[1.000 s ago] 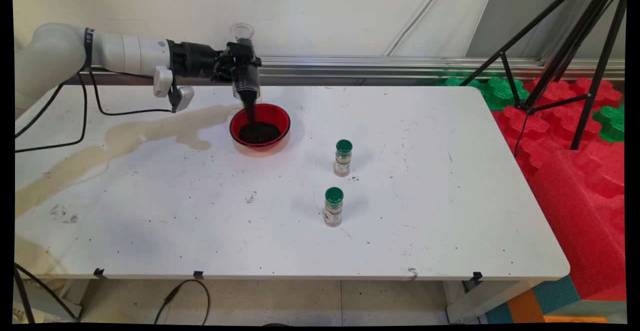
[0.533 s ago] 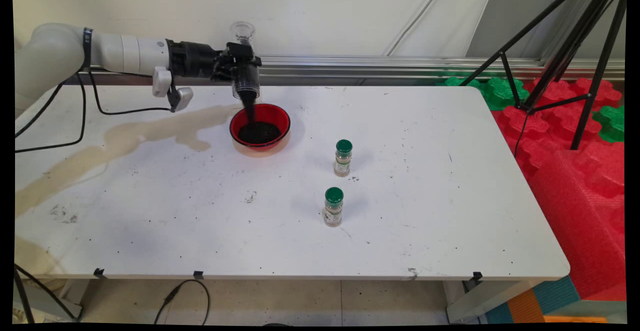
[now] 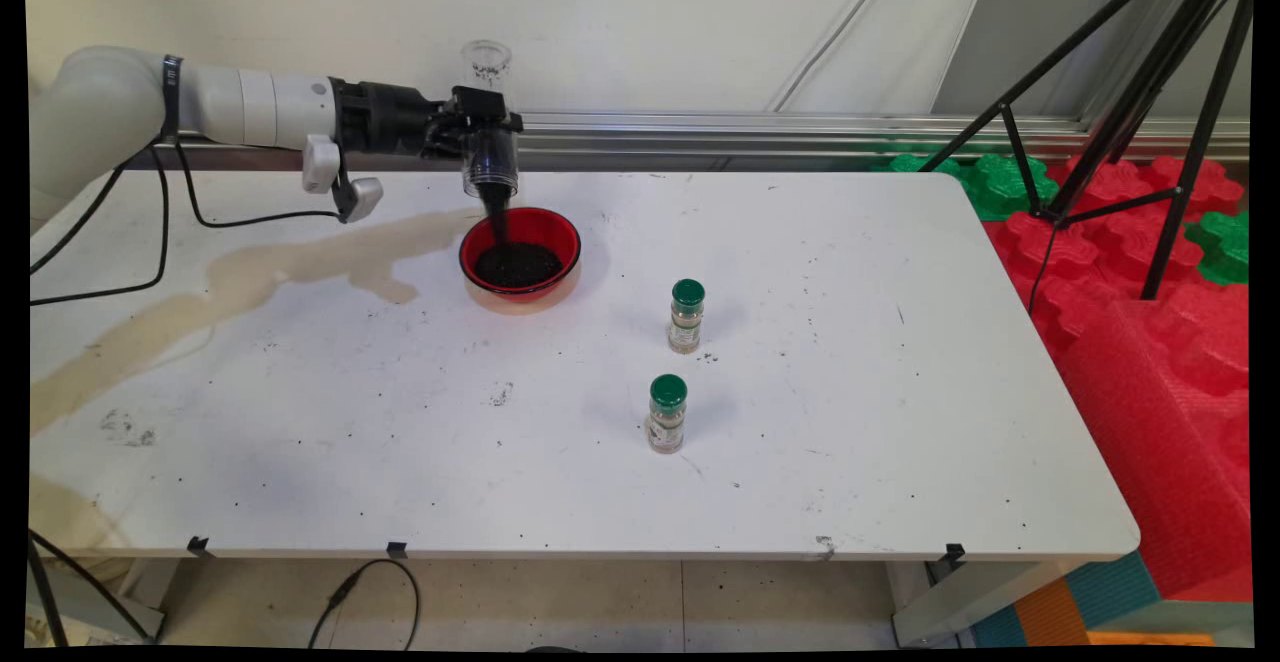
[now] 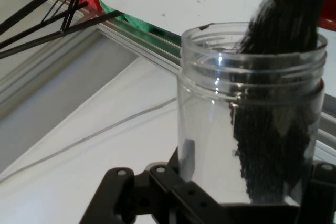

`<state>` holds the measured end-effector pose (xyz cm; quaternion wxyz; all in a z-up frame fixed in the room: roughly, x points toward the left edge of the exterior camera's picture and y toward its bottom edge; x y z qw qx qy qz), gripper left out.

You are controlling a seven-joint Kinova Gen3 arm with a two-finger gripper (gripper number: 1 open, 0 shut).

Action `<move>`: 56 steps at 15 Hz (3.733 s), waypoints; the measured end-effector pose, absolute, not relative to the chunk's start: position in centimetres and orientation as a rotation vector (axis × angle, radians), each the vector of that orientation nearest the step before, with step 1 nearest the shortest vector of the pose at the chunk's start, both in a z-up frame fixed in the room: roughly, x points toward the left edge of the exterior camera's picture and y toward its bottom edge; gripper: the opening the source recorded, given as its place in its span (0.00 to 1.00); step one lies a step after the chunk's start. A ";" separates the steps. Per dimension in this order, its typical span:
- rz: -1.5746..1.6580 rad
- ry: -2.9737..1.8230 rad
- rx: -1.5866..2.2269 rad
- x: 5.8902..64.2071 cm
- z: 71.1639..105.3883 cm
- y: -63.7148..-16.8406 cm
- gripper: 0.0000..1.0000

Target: Pour the black seasoning powder in the red bowl

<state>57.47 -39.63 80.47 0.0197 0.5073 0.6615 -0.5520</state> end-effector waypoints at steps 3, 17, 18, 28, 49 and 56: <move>-1.712 2.026 1.595 57.5 80.6 -39.5 0.00; -1.700 1.856 1.702 57.1 81.6 -39.0 0.00; -1.699 1.845 1.708 57.1 81.7 -39.0 0.00; -1.688 1.718 1.770 56.7 82.5 -38.5 0.00; -1.677 1.434 1.887 56.3 83.9 -36.9 0.00; -1.676 1.368 1.909 56.1 84.1 -36.4 0.00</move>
